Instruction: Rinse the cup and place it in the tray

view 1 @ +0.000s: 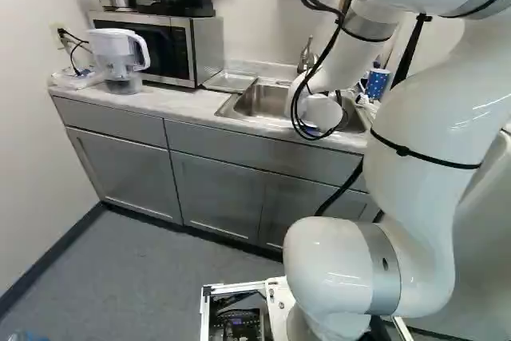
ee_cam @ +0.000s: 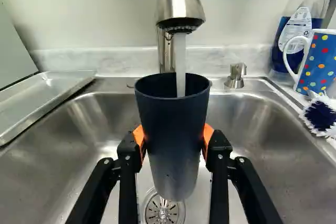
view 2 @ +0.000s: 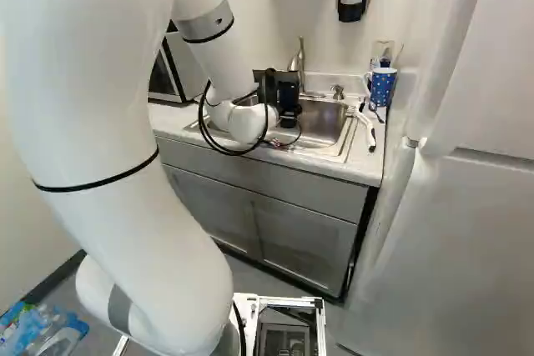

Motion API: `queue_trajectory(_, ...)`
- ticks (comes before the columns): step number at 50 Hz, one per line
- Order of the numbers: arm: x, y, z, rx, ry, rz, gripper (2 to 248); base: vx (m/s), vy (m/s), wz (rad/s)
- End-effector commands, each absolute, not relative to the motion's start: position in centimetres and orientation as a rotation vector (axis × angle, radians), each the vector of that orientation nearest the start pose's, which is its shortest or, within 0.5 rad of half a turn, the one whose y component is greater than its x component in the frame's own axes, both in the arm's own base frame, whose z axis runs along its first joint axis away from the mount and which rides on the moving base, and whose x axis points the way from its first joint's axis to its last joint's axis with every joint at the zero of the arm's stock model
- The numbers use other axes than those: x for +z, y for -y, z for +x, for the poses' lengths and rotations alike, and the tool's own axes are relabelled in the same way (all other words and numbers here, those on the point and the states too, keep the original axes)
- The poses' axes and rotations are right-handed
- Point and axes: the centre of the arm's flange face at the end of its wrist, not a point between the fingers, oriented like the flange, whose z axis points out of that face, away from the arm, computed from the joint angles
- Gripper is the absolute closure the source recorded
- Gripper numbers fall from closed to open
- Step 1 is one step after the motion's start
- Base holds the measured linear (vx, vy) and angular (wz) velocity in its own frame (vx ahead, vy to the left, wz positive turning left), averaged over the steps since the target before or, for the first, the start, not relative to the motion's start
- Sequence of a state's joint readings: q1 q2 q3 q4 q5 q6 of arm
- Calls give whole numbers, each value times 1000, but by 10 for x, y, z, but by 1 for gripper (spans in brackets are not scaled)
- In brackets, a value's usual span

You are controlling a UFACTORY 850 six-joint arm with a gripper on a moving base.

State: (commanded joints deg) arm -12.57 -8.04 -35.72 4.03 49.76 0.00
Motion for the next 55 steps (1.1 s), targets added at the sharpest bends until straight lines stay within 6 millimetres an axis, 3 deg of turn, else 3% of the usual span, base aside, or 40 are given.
queue_trajectory(55, 423, 108, 461, -2049, -395, -2546, 127, 0, 0, 0)
